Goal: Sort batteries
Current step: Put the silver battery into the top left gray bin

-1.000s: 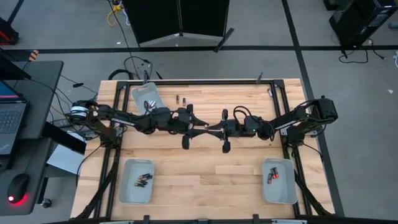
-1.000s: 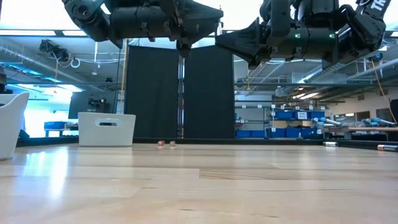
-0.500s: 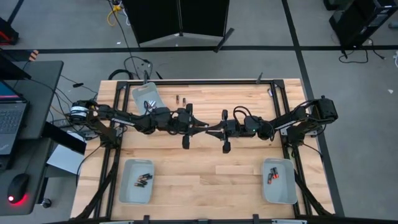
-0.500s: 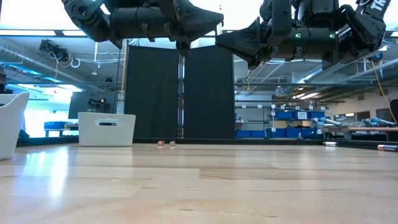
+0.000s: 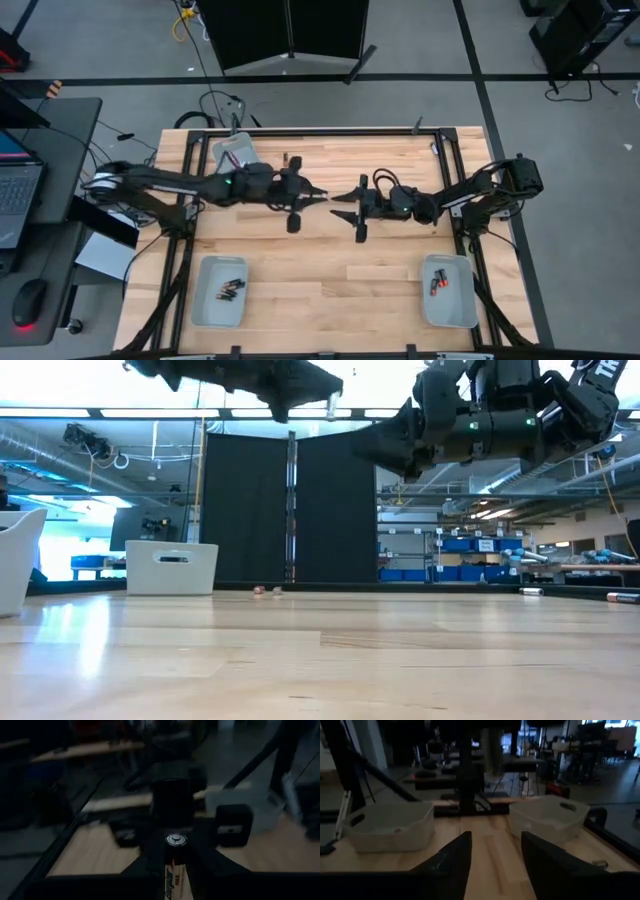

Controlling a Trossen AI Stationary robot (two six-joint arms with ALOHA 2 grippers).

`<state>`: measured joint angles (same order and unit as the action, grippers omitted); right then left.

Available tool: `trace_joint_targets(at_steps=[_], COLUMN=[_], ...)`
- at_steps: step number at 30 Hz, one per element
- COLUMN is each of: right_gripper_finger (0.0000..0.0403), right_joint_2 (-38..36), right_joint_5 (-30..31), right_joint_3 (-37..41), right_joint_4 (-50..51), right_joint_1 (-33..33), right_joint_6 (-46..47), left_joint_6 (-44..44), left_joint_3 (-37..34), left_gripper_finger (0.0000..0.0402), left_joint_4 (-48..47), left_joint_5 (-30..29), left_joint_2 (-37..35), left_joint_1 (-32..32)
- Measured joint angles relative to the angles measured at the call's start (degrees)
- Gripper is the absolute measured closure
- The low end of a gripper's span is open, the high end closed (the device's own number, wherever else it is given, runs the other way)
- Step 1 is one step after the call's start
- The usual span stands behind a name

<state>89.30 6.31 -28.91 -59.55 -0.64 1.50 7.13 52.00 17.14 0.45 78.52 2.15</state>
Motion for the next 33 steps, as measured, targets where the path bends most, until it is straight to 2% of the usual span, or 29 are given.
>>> trace_joint_targets(at_steps=[5,8,11,14,19,27,33], right_gripper_finger=[0.0213,0.0217,0.0222,0.0227,0.0229,0.0231,0.0231], right_joint_2=[0.00,0.00,0.00,0.00,0.00,0.00,0.00], right_joint_5=[0.13,0.27,0.30,0.30,0.30,0.30,0.28], right_joint_3=[0.04,0.02,0.02,0.02,0.02,0.02,0.02], right_joint_4=[3.25,4.43,5.31,5.60,5.69,7.43,8.14], right_joint_1=[-0.02,-0.02,-0.02,-0.02,-0.02,-0.02,-0.02], right_joint_6=[0.06,0.46,0.48,0.58,1.53,1.45,1.28], left_joint_6=[-0.17,-4.07,-7.37,-8.52,-6.40,-0.68,0.90], left_joint_3=[5.72,9.66,11.88,12.24,12.18,11.61,11.61], left_gripper_finger=[0.0351,0.0351,0.0351,0.0351,0.0351,0.0351,0.0351], left_joint_4=[-28.38,-45.43,-59.08,-66.70,-72.37,-71.51,-67.64], left_joint_5=[-8.75,-14.41,-15.91,-15.83,-15.89,-13.64,-11.33], left_joint_2=[-6.44,-7.75,-7.96,-7.66,-5.16,4.28,12.30], left_joint_1=[0.52,2.29,5.65,10.53,20.71,36.21,43.28])
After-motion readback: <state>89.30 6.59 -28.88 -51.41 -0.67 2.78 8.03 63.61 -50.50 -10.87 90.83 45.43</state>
